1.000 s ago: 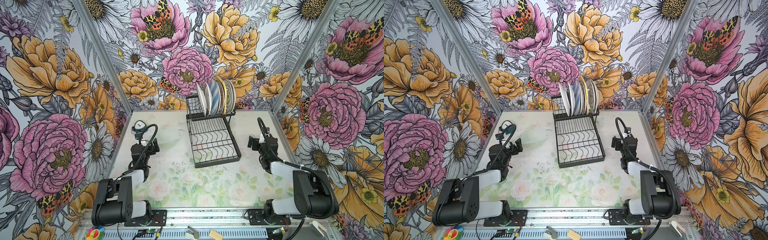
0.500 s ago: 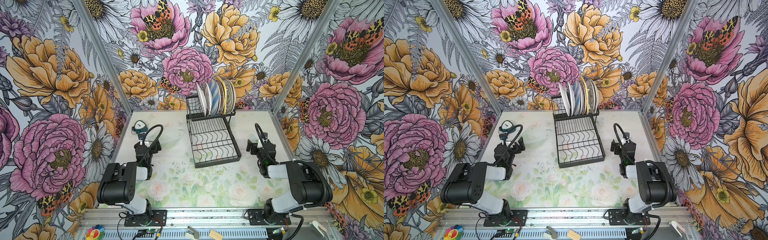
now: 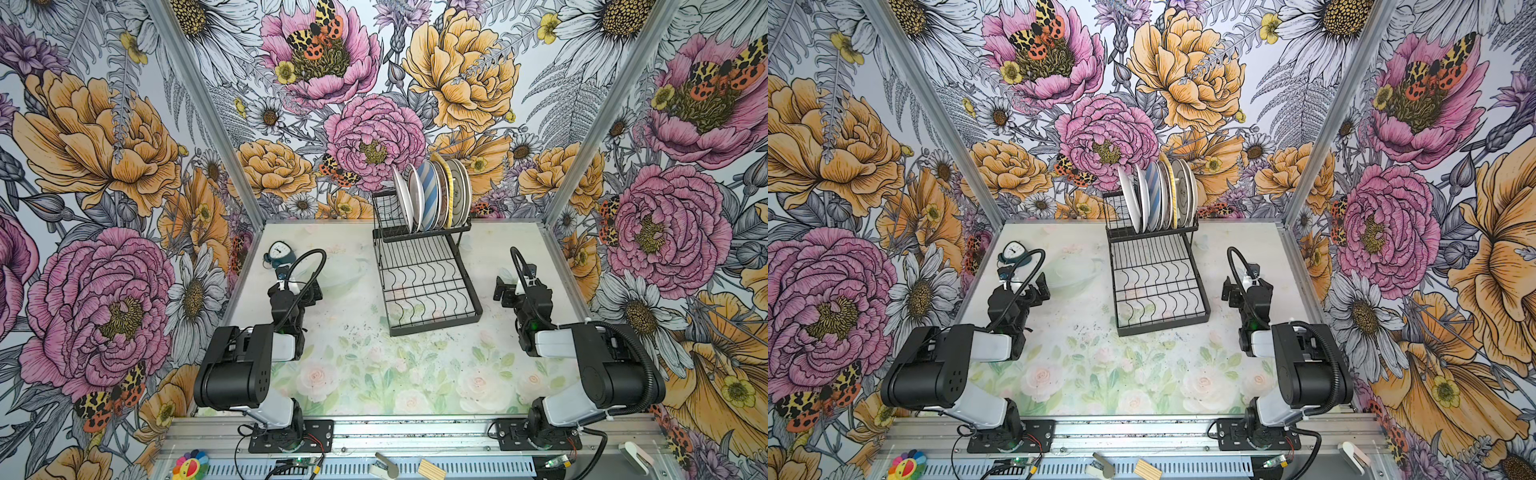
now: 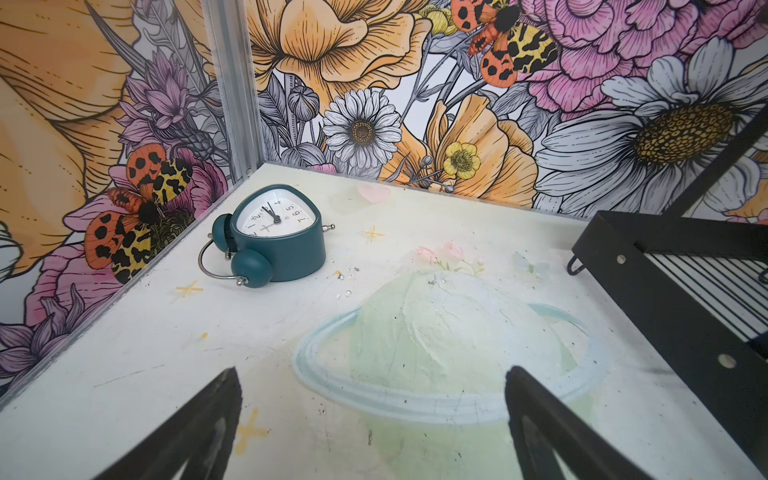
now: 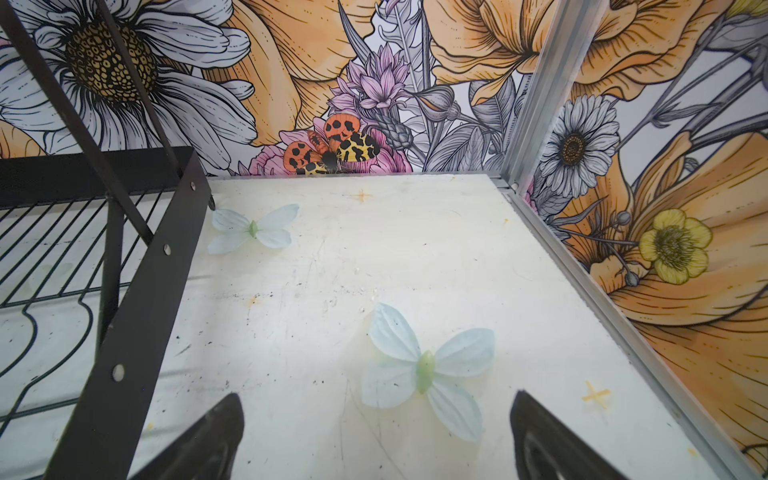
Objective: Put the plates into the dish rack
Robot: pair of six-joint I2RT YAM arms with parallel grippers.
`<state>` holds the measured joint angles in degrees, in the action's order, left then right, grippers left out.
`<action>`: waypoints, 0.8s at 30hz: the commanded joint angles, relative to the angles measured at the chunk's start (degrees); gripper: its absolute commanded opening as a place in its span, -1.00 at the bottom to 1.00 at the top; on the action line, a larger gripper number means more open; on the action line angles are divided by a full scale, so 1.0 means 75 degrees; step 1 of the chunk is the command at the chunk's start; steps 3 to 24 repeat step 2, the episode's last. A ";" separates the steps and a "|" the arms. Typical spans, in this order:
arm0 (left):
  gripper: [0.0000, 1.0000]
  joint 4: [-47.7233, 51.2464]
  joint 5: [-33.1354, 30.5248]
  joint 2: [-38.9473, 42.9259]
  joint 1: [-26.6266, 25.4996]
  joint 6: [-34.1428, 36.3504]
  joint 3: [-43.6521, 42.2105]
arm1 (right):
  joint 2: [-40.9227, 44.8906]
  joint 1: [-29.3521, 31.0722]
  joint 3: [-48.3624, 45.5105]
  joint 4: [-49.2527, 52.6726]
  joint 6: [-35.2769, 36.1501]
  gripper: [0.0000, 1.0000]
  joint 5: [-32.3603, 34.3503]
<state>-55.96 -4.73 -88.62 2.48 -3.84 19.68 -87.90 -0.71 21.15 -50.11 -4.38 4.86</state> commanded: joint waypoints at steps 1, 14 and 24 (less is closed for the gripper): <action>0.97 -0.0264 -0.0098 -0.0008 0.0022 0.0154 -0.0058 | 0.0001 0.0045 0.0011 -0.0257 0.0063 0.99 0.0148; 0.97 -0.0270 -0.0109 -0.0002 0.0021 0.0157 -0.0058 | 0.0001 0.0047 -0.0005 -0.0301 0.0067 0.99 0.0131; 0.97 -0.0270 -0.0109 -0.0002 0.0021 0.0157 -0.0058 | 0.0001 0.0047 -0.0005 -0.0301 0.0067 0.99 0.0131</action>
